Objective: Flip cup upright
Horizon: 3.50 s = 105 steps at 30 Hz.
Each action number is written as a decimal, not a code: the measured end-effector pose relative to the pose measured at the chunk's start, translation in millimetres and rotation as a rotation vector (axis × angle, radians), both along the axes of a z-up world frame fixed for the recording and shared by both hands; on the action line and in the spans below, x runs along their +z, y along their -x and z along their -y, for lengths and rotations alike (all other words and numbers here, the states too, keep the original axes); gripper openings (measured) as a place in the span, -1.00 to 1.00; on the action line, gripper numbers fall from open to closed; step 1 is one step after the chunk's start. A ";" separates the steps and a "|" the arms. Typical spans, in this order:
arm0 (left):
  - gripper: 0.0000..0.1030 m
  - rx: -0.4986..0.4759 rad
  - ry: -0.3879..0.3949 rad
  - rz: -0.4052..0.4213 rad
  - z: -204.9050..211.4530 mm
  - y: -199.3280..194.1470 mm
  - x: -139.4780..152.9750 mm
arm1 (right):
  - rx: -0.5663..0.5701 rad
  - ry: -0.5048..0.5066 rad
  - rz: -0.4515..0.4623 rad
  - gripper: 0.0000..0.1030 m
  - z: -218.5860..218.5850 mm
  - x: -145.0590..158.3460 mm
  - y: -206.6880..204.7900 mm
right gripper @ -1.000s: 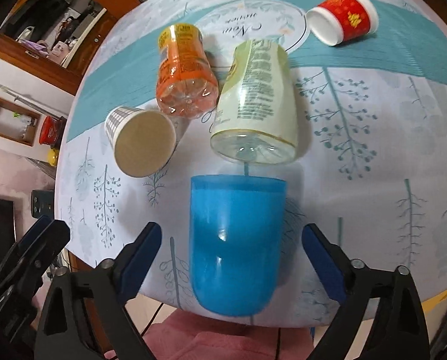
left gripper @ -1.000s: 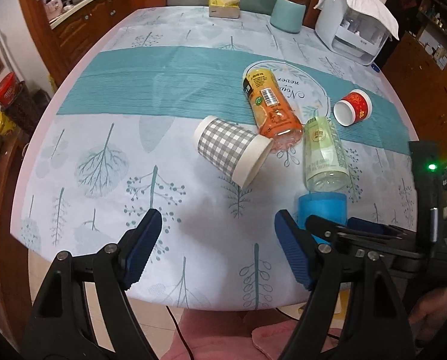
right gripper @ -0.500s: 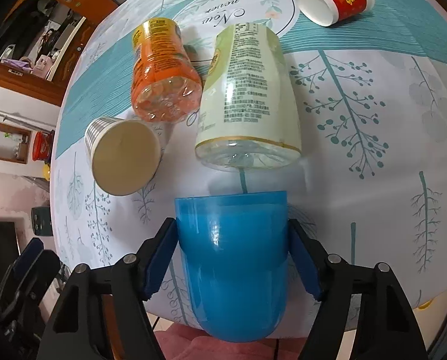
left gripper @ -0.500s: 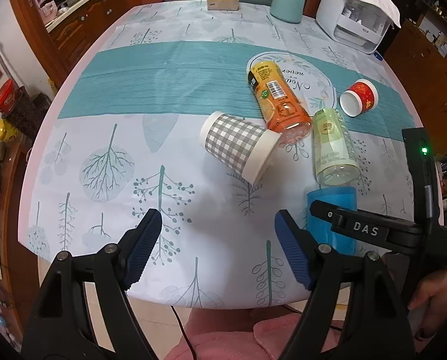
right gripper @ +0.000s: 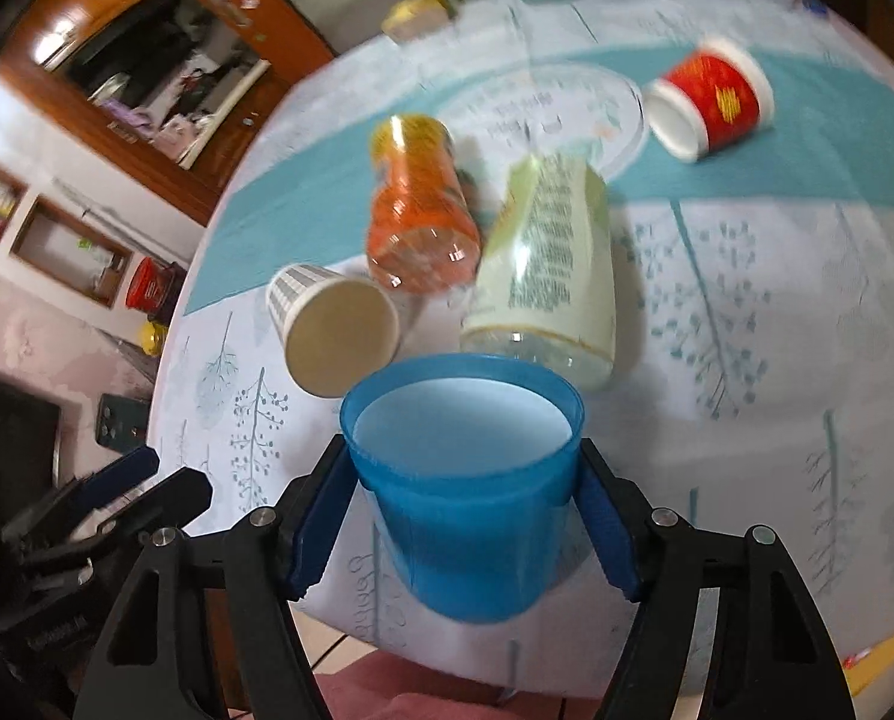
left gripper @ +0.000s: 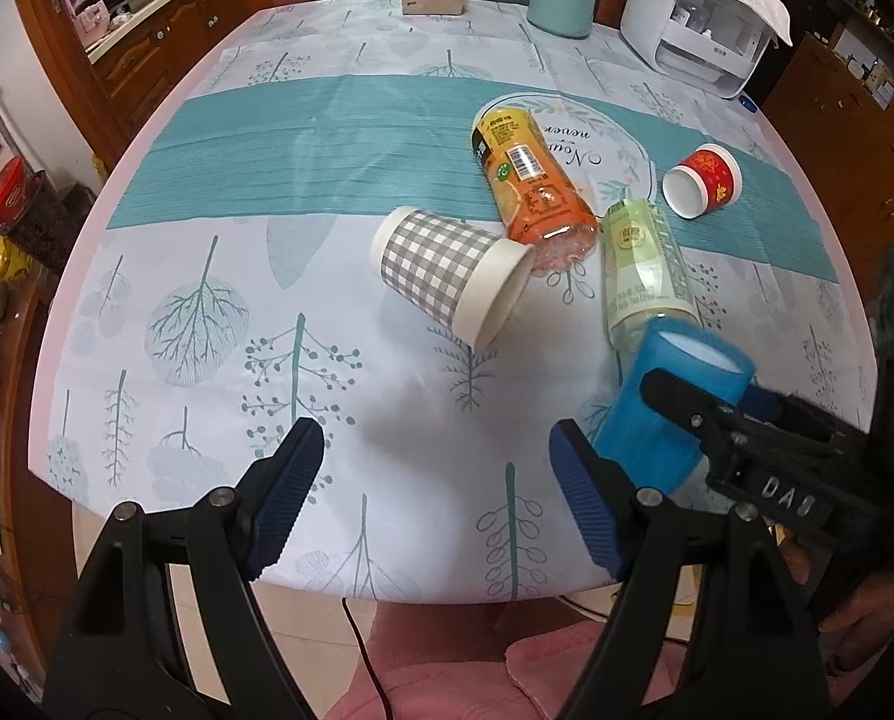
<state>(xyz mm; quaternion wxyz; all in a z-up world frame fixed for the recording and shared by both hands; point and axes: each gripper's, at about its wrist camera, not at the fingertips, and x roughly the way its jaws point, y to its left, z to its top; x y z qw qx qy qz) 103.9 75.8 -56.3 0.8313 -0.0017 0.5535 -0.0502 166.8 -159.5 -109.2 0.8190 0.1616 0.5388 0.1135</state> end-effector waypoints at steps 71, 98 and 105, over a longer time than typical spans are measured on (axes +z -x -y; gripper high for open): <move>0.61 0.092 -0.050 0.271 49.6 126.9 107.4 | -0.066 0.214 0.398 0.99 30.9 190.2 208.0; 1.00 0.103 -0.105 0.240 58.1 121.4 97.4 | -0.152 0.221 0.328 0.99 53.4 164.4 191.0; 1.00 0.099 -0.102 0.242 63.4 113.2 99.9 | -0.157 0.225 0.316 0.99 59.8 163.1 181.9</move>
